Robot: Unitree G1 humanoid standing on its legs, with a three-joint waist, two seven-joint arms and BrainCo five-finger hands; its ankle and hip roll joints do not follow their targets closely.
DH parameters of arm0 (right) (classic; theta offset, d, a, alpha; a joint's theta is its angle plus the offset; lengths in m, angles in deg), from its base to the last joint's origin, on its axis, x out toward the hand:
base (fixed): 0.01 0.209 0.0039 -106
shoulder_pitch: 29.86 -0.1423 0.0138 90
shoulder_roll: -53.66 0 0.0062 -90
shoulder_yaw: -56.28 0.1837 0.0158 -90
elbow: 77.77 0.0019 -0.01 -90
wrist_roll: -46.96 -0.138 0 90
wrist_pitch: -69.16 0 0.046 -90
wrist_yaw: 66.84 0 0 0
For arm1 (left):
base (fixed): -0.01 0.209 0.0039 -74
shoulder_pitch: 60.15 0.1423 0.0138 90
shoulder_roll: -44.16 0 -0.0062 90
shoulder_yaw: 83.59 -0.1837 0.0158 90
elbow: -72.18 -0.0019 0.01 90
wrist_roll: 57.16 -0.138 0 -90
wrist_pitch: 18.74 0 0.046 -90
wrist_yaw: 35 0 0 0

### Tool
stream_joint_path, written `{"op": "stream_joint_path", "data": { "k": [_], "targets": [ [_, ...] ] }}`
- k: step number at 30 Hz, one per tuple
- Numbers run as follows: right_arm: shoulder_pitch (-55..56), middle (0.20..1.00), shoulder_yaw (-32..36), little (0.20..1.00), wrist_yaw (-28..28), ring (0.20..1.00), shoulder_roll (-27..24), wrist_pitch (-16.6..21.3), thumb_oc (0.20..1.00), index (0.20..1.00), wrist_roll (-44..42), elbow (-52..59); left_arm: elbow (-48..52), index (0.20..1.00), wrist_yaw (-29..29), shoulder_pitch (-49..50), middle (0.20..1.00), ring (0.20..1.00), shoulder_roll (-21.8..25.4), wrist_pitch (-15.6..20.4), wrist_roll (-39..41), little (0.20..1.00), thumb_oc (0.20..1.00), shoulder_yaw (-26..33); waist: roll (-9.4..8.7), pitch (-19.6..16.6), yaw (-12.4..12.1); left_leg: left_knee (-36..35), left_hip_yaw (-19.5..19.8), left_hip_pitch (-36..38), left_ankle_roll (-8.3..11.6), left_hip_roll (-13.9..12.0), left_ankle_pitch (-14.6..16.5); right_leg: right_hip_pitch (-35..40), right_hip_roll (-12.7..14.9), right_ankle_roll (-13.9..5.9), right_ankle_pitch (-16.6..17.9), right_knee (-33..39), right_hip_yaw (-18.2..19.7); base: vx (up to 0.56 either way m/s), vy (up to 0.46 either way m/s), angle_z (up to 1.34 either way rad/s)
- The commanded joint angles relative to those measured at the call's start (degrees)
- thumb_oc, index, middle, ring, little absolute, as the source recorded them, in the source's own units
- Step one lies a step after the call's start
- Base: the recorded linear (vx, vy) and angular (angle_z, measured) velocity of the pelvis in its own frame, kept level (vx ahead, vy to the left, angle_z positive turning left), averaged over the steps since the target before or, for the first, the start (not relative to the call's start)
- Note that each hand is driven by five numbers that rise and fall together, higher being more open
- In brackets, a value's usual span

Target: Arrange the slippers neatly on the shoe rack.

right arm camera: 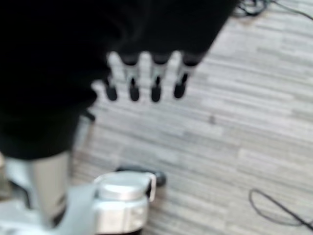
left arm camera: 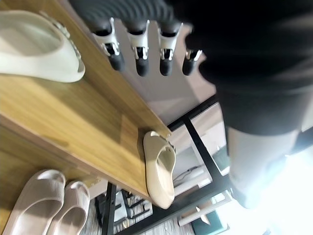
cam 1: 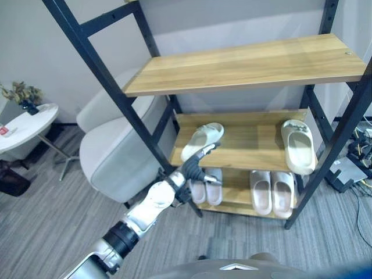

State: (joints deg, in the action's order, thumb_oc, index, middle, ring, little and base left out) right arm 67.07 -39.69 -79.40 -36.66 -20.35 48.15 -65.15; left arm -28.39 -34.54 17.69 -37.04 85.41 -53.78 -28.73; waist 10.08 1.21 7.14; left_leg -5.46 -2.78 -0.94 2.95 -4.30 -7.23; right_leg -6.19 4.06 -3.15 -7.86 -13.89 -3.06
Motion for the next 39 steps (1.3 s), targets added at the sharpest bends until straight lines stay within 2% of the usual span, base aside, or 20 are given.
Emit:
{"op": "stream_joint_path", "data": {
  "k": [1, 6, 24, 39],
  "targets": [
    [-0.59, 1.0, -0.81, 1.0, -1.68, 1.0, 1.33, 1.2, 1.0, 1.0, -2.14, 1.12, -3.33, 1.0, 5.18, -6.66, 1.0, 1.0, -1.25, 3.17, -3.67, 1.0, 1.0, 1.85, -1.97, 2.09, 1.75, 2.76, -4.21, 1.62, 0.75, 2.72, 7.19, 6.53, 0.75, -2.81, 1.75, 10.73, -0.46, 0.0, 0.001, -0.09],
    [-0.47, 1.0, -1.33, 1.0, -2.95, 1.0, 1.96, 1.34, 1.0, 1.0, -2.64, 0.92, -10.65, 1.0, 9.77, -10.46, 1.0, 1.0, -3.35, 2.13, -7.46, 1.0, 1.0, 1.31, -1.41, 2.4, 2.46, 2.29, -4.61, 1.42, 0.7, 2.82, 7.12, 5.69, 0.83, -2.89, 2.06, 10.82, 0.09, 0.01, 0.004, -0.1],
    [-0.19, 1.0, -3.1, 1.0, -5.54, 1.0, 3.49, 2.13, 1.0, 1.0, -3.19, 0.98, -22.63, 1.0, 17.33, -19.5, 1.0, 1.0, -4.59, -0.18, -12.59, 1.0, 1.0, 0.86, -1.15, 3.18, 3.35, 1.71, -4.93, 1.3, 0.82, 2.69, 6.96, 4.65, 0.77, -3.19, 2.29, 10.87, 0.43, 0.01, -0.004, -0.01],
    [-2.82, 1.0, -4.78, 1.0, -7.63, 1.0, 3.45, 3.05, 1.0, 1.0, -4.03, 1.24, -32.77, 1.0, 22.69, -28.92, 1.0, 1.0, -4.68, -2.25, -16.78, 1.0, 1.0, -0.49, -0.32, 5.81, 4.21, 1.18, -6.95, -4.11, 0.61, 2.93, 5.89, -3.08, 0.86, -3.91, 4.43, 10.22, 2.45, -0.03, 0.007, -0.1]
  ]
}}
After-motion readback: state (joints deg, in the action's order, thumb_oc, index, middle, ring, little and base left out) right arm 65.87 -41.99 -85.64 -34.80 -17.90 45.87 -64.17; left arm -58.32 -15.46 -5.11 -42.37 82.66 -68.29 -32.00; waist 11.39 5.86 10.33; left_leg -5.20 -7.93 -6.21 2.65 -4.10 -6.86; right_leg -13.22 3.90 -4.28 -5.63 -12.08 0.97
